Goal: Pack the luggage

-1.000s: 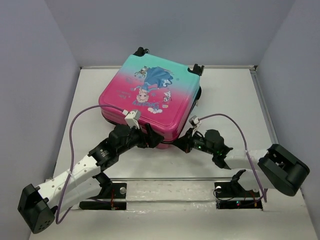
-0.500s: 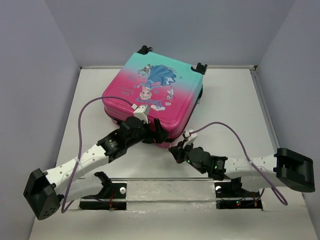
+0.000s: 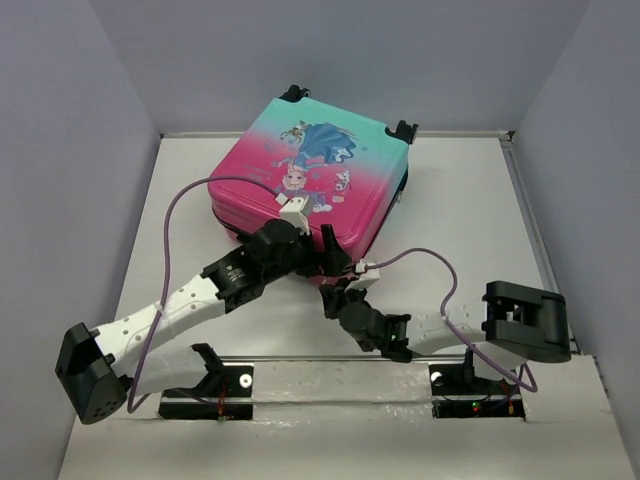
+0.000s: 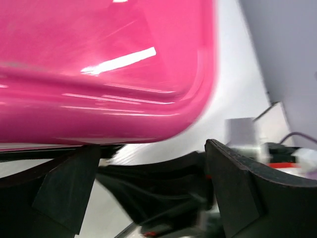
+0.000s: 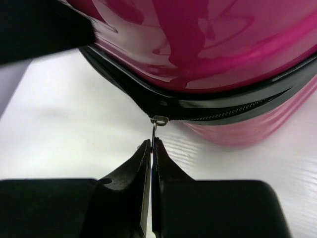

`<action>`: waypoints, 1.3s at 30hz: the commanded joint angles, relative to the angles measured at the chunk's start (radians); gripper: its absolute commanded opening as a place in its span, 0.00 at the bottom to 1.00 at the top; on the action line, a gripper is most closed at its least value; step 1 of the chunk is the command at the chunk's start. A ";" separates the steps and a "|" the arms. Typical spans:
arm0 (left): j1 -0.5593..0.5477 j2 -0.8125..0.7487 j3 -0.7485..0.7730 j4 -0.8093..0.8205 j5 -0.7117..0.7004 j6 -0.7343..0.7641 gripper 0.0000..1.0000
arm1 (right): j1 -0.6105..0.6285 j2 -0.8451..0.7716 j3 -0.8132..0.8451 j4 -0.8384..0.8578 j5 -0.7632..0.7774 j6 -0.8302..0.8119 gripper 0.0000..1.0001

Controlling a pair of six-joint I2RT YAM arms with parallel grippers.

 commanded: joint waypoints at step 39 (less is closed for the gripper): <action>0.960 0.629 0.530 0.043 0.199 0.116 0.99 | -0.911 -0.315 0.222 -0.592 -0.623 -0.163 0.07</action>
